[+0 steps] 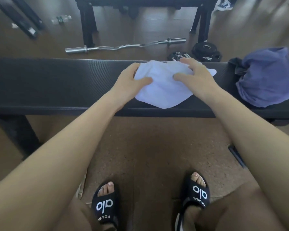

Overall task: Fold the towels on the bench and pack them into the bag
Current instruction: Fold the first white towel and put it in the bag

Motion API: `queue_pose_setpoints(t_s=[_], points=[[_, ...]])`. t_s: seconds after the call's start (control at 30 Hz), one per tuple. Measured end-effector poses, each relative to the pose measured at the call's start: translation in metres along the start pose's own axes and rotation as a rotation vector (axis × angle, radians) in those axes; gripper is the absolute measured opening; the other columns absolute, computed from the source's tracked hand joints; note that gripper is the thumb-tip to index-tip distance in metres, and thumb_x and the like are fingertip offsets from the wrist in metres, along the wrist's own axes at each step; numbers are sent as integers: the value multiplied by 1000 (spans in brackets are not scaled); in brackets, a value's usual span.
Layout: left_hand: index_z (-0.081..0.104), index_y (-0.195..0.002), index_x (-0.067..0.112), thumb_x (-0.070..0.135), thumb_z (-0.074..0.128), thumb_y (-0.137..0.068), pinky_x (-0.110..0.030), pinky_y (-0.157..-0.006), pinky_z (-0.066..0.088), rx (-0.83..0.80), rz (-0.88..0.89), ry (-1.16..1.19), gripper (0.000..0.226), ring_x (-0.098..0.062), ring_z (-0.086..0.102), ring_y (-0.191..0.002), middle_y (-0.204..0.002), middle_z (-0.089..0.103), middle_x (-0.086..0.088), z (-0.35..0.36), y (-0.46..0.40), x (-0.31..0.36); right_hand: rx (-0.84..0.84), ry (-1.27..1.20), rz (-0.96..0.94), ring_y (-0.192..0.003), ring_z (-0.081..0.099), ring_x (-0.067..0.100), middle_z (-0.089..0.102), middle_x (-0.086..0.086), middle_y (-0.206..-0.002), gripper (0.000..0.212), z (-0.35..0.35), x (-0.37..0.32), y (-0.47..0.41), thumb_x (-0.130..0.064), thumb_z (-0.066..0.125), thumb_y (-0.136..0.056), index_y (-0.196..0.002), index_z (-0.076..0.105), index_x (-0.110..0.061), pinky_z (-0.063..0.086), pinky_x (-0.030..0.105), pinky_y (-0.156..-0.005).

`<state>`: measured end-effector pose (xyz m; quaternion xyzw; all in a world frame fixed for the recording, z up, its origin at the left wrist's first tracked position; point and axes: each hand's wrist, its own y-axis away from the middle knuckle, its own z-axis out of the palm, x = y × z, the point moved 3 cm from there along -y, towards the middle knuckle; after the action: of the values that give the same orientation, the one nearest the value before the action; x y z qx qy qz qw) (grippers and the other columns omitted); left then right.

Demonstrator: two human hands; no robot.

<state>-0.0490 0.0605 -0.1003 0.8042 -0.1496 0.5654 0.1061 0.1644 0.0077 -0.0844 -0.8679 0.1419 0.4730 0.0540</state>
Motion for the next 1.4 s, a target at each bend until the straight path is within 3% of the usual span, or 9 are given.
queue_pose_setpoints(t_s=[0.13, 0.37, 0.57, 0.73, 0.97, 1.07, 1.2, 1.33, 1.4], points=[[65, -115, 20, 16, 58, -97, -14, -77, 50, 8, 92, -21, 20, 0, 65, -95, -106, 70, 11, 0, 1, 13, 148, 124, -148, -101, 60, 13, 67, -8, -105, 28, 1, -7, -3, -13, 62, -83, -109, 70, -20, 47, 28, -82], [60, -126, 20, 14, 47, -104, -28, -94, 53, 45, 234, 73, 26, -1, 62, -109, -122, 68, 0, -4, -5, 35, 656, 463, -559, -78, 46, 26, 58, 8, -88, 17, -8, -36, -3, -4, 49, -74, -88, 57, -7, 29, 30, -72], [56, -138, 32, 18, 39, -106, -29, -101, 45, -71, 97, -39, 38, -3, 56, -124, -131, 64, 16, 1, -5, 26, 223, 464, -142, -113, 48, 30, 51, 7, -115, 53, 6, -7, -9, -20, 65, -79, -129, 48, -13, 44, 41, -90], [56, -136, 41, 21, 40, -106, -29, -102, 47, -102, 36, 55, 40, 0, 58, -122, -128, 65, 23, -7, -2, 25, 61, 37, -9, -131, 41, 19, 40, 0, -144, 77, 3, -6, -12, -35, 67, -86, -154, 30, -36, 37, 41, -109], [57, -136, 38, 32, 47, -106, -30, -100, 51, -196, -6, 125, 32, 0, 63, -117, -127, 67, 20, 5, 2, 17, 119, 136, -55, -100, 58, 14, 68, -7, -106, 20, 6, -1, -20, -23, 60, -93, -108, 72, -27, 47, 31, -86], [53, -138, 37, 40, 64, -96, -36, -103, 50, -253, -7, -1, 44, -6, 61, -121, -135, 62, 16, 11, 3, 13, 249, 56, -124, -82, 57, 7, 70, -6, -93, 15, 4, -6, -20, -16, 58, -93, -96, 72, -19, 44, 25, -73], [54, -121, 34, 38, 72, -89, -16, -76, 48, -259, -28, -185, 37, 1, 61, -99, -105, 61, 20, 38, 2, 14, 233, 1, -329, -75, 57, -3, 70, -11, -90, 15, 16, -37, -3, -10, 60, -90, -91, 73, -17, 40, 8, -69], [64, -119, 17, 33, 64, -93, -24, -87, 51, -113, -62, -76, 30, -11, 65, -100, -104, 69, 8, 39, -10, 4, -41, -44, -376, -66, 61, 3, 72, -7, -78, 16, 25, -56, 11, -16, 60, -92, -85, 75, -16, 46, 15, -67], [66, -113, 19, 19, 55, -99, -28, -73, 54, -60, -44, 16, 17, -9, 67, -89, -96, 72, 7, 29, -11, 4, 141, -92, -290, -69, 63, 8, 71, -6, -84, 17, 8, -47, 4, -15, 57, -93, -98, 72, -18, 49, 22, -68]])
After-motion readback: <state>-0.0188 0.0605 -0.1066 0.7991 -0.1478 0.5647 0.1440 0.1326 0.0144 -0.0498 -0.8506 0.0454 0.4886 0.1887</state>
